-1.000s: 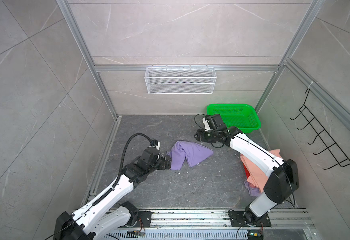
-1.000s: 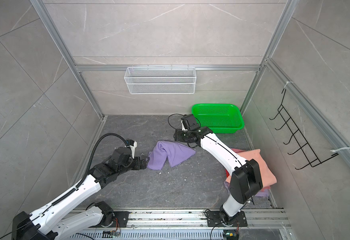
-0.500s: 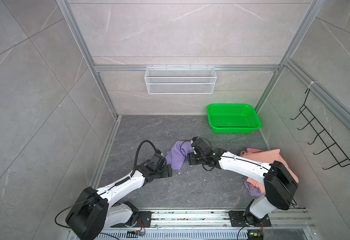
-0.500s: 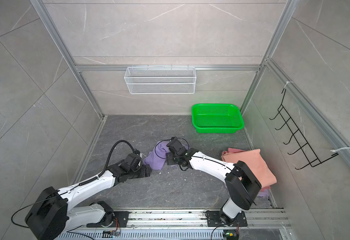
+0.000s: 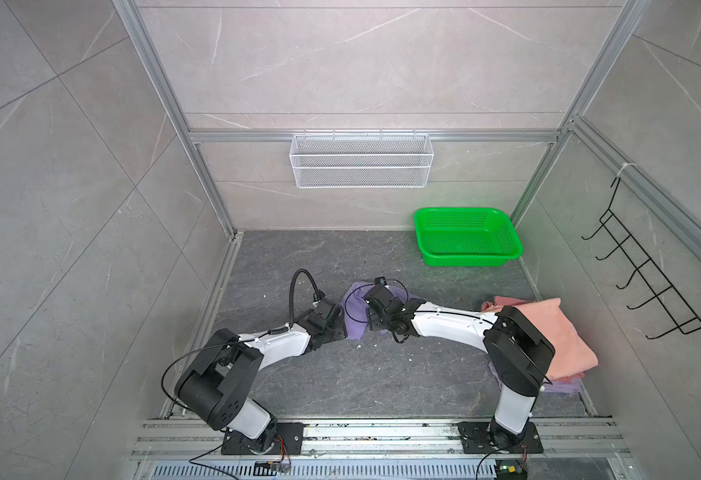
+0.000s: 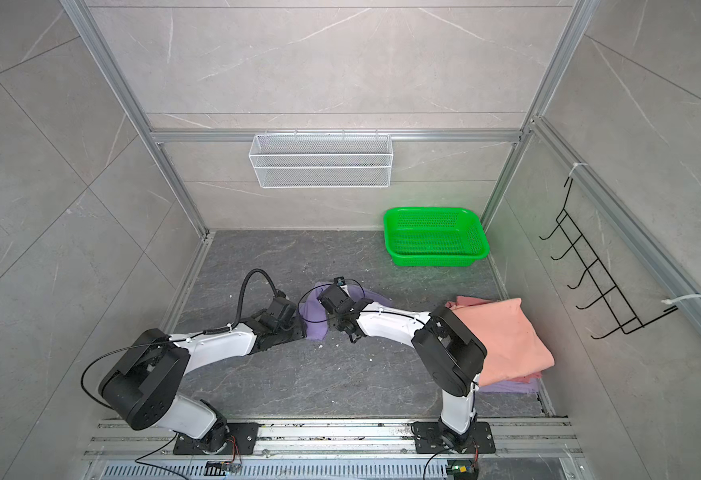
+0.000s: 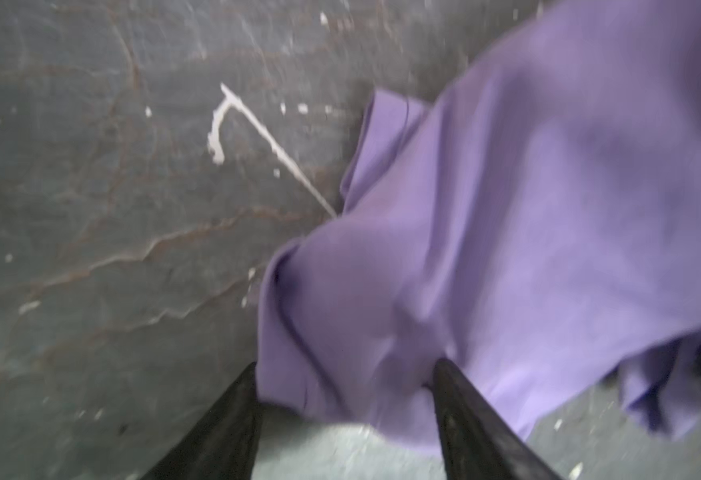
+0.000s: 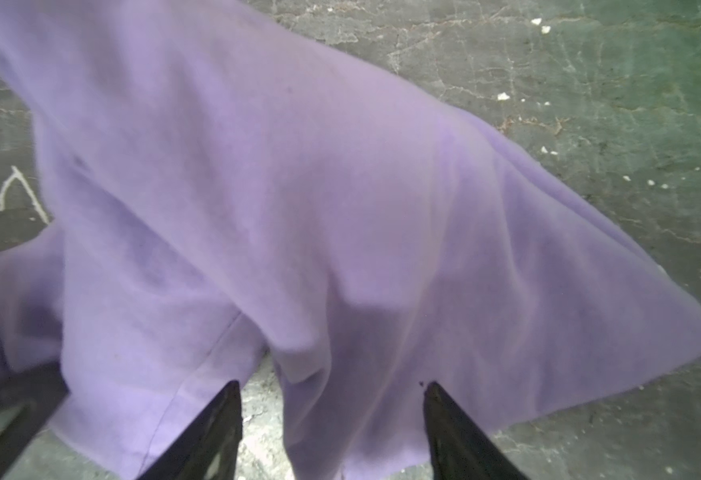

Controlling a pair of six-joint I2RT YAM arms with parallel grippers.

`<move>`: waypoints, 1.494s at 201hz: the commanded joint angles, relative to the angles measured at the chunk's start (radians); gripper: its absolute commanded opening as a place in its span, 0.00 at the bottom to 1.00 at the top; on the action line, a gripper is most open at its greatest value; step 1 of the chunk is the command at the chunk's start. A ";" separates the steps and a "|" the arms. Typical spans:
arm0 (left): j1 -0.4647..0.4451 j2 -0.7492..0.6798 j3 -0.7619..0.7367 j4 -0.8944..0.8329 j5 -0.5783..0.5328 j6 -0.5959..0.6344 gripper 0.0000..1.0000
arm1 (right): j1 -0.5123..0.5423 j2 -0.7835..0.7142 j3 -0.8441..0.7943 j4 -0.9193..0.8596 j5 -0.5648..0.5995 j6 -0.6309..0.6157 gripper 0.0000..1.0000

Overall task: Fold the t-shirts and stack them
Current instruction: 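Grasp the lavender t-shirt with both grippers near its middle, then lift and stretch the t-shirt apart between both grippers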

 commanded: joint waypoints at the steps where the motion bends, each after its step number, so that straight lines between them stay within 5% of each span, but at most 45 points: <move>1: 0.016 0.047 0.006 0.061 0.018 -0.031 0.53 | 0.018 0.035 -0.009 -0.018 0.041 0.033 0.70; 29: 0.022 0.044 0.006 0.112 0.042 -0.024 0.34 | 0.025 0.076 -0.018 0.006 0.038 0.036 0.62; 54: 0.025 -0.025 0.002 0.124 0.041 0.005 0.18 | 0.025 0.095 -0.010 0.026 0.065 0.010 0.18; 75: 0.035 -0.128 0.011 0.067 0.036 0.041 0.04 | 0.025 0.031 0.017 -0.006 0.092 -0.023 0.05; 140: 0.160 -0.637 0.173 -0.369 -0.005 0.222 0.00 | 0.024 -0.507 -0.025 -0.156 0.162 -0.126 0.01; 176: 0.199 -0.790 0.306 -0.569 -0.040 0.308 0.00 | 0.022 -0.709 -0.071 -0.255 0.196 -0.139 0.01; 236: 0.199 -0.853 0.407 -0.650 -0.018 0.332 0.00 | 0.022 -0.852 -0.108 -0.272 0.205 -0.169 0.01; 279: 0.200 -0.857 0.426 -0.687 0.082 0.273 0.00 | 0.022 -0.857 -0.044 -0.384 -0.101 -0.274 0.06; 300: 0.200 -0.831 0.370 -0.646 0.127 0.218 0.00 | 0.023 -0.790 -0.062 -0.415 -0.107 -0.263 0.06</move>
